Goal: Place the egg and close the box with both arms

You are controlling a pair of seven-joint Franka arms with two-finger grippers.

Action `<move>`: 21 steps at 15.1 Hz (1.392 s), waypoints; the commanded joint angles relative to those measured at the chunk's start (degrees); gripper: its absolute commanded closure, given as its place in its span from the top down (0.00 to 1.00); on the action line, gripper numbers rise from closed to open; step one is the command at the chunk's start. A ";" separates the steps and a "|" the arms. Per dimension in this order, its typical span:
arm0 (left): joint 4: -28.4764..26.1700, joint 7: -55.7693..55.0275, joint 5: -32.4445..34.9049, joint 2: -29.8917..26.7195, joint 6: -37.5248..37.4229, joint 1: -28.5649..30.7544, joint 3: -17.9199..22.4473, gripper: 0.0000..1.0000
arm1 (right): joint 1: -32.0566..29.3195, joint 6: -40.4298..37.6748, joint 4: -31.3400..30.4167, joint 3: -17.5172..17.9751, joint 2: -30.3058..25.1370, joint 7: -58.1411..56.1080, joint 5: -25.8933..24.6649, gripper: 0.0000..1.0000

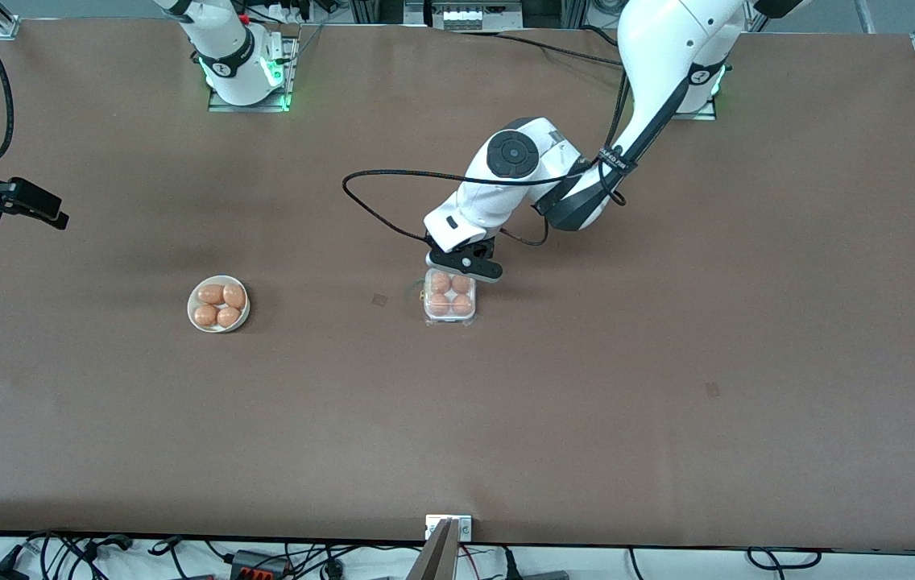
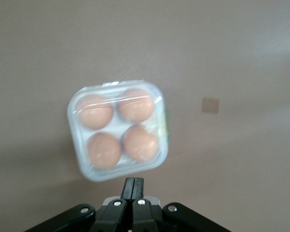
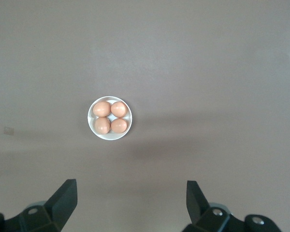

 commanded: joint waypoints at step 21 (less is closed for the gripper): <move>22.50 39.61 -2.40 -21.58 -61.90 19.56 10.28 1.00 | 0.39 -1.17 1.32 -0.36 -0.53 -1.30 0.64 1.00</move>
